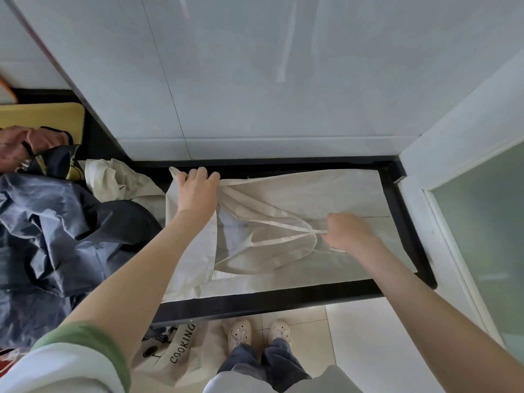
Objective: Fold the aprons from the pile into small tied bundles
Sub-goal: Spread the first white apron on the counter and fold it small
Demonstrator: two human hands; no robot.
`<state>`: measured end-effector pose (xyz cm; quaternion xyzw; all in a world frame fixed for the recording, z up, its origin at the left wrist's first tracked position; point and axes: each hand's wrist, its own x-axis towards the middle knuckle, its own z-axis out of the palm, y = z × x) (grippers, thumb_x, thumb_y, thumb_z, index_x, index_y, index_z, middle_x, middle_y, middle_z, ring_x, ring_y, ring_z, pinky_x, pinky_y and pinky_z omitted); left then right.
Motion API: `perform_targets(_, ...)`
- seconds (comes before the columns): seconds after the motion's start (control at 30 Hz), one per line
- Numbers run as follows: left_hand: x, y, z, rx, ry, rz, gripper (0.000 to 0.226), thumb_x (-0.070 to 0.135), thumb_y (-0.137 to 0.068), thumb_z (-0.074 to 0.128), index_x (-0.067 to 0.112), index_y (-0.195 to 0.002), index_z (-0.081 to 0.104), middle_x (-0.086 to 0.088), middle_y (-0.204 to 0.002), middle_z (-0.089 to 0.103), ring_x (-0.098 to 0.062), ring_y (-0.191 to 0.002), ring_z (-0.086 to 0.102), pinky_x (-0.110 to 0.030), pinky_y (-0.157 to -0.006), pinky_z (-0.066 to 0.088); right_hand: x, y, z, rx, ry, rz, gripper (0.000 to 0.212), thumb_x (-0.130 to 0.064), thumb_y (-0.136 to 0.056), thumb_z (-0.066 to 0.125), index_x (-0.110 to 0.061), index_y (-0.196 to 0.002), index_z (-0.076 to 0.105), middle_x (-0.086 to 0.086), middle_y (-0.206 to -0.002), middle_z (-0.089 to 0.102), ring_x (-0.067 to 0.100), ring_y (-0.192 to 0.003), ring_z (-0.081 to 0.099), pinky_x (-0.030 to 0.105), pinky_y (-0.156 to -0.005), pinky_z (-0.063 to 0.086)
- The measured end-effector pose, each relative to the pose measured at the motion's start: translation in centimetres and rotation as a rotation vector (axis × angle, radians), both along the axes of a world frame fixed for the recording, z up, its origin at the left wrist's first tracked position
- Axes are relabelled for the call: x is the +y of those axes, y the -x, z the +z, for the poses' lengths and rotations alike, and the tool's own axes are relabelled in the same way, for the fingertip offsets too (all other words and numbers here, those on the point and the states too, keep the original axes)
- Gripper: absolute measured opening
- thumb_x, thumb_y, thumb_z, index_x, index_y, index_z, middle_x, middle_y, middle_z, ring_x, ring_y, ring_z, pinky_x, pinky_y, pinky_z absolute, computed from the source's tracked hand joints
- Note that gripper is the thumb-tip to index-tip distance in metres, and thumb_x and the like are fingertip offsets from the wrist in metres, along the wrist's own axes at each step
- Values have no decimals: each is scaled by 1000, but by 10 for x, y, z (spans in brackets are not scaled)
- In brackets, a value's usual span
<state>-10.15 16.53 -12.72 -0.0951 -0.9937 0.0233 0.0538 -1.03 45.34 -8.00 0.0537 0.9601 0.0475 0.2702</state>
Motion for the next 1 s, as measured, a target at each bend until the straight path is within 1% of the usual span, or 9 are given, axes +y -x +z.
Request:
perform_targets(0.07,-3,0,-1,-8,-26,34,26,-8,-65,70,5,-87,62,-11,-77,49,-30,-74,49,-43,-84,24,11,0,-3,50,-1,-75,4,-13,-94,45,-11,-93,48,-2,-72,45,21,-74,52,28,-56,37)
perform_targets(0.13,1,-5,-3,-72,-79,72,43,3,-79,60,8,-122,55,-16,-112,51,-34,-105,46,-46,-98,23,19,1,-6,163,76,-141,10,-16,-97,42,-9,-93,49,0,-72,49,22,-71,54,33,-58,42)
perform_targets(0.2,12,-11,0,-149,-136,46,59,24,-91,53,15,-145,31,-13,-145,32,-29,-135,27,-48,-111,8,21,3,-8,317,205,-194,17,-22,-101,40,-11,-92,50,2,-71,52,25,-69,54,34,-58,42)
perform_targets(0.27,29,-19,-1,-202,-151,-51,65,41,-95,46,21,-151,18,-9,-157,15,-24,-145,11,-51,-114,1,17,5,-7,457,283,-214,23,-26,-103,38,-12,-88,48,3,-66,51,25,-63,51,33,-53,38)
perform_targets(0.4,39,-24,-12,-315,-101,-119,60,37,-98,39,25,-152,14,-9,-159,8,-22,-147,6,-53,-115,-1,15,6,-6,502,216,-146,28,-27,-104,33,-7,-93,50,3,-63,51,25,-59,51,32,-49,33)
perform_targets(0.5,30,-19,-22,-412,-79,-99,58,29,-99,37,23,-152,14,-10,-158,10,-24,-146,10,-52,-116,5,26,0,-13,278,-4,-33,24,-19,-101,39,-12,-112,59,3,-94,62,24,-90,58,30,-71,38)
perform_targets(0.7,10,-11,-31,-535,-106,-110,49,29,-99,38,13,-144,29,-10,-150,27,-31,-132,36,-42,-106,30,37,-4,-22,-308,-293,34,50,-58,-86,52,-22,-120,61,4,-157,20,27,-143,17,53,-114,7)
perform_targets(0.8,7,0,-29,-512,-136,-102,42,24,-100,36,13,-140,36,-10,-146,34,-31,-128,40,-40,-104,33,33,15,-25,-192,-242,-1,58,-61,-90,40,-20,-126,58,5,-158,17,28,-143,16,55,-114,6)
perform_targets(1.0,-1,33,-33,-399,-103,-71,42,5,-97,38,9,-139,36,-11,-144,36,-29,-131,36,-37,-107,28,4,75,-43,145,188,-76,46,-25,-97,45,-9,-139,38,10,-145,38,28,-133,34,38,-108,29)
